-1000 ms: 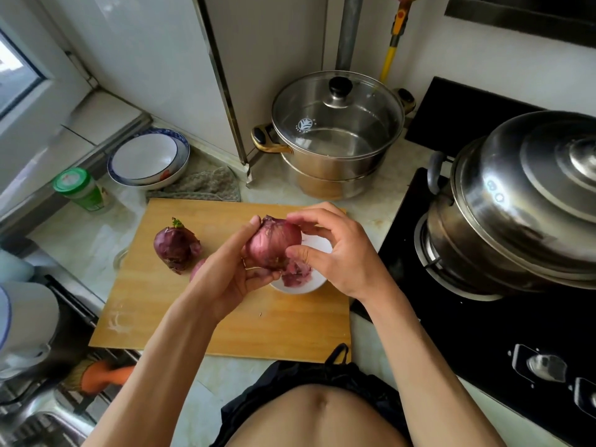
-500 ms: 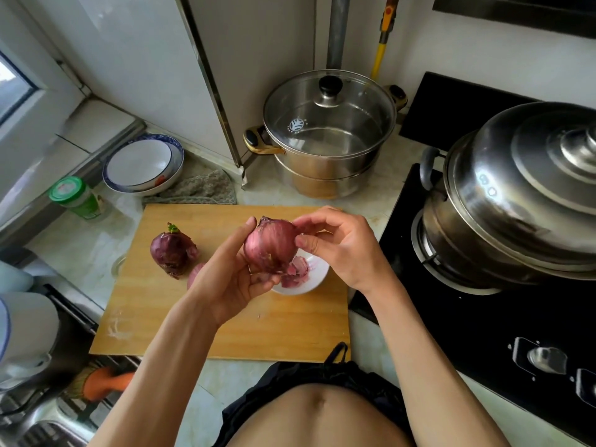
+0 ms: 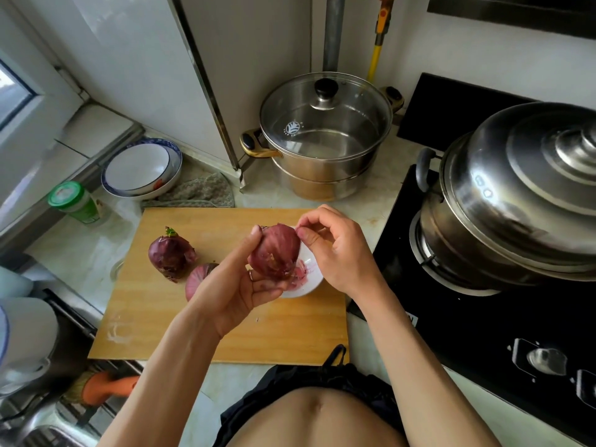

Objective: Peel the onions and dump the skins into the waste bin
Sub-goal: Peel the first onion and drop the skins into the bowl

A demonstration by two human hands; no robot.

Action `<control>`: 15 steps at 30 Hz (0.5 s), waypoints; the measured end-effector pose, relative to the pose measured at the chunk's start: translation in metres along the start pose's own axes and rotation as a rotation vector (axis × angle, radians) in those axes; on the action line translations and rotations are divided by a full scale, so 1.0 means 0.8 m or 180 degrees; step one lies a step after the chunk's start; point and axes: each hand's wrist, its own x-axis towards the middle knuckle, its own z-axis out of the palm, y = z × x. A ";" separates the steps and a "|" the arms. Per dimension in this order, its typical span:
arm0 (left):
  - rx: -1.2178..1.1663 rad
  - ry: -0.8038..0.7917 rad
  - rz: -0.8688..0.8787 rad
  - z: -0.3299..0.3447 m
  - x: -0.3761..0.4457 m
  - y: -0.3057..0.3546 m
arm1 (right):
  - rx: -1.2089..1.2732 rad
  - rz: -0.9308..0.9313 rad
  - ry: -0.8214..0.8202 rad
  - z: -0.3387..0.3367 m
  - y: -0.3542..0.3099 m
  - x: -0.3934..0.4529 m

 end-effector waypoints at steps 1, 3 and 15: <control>-0.0040 0.0047 0.0017 -0.001 0.001 -0.001 | -0.0048 -0.0022 -0.0005 0.000 0.000 0.000; -0.0095 0.0120 0.0036 -0.004 0.003 -0.002 | -0.0094 -0.0020 -0.0024 0.000 0.000 -0.001; -0.0636 0.0145 0.0158 -0.018 0.008 -0.001 | 0.0164 0.0429 -0.0080 -0.009 -0.001 -0.006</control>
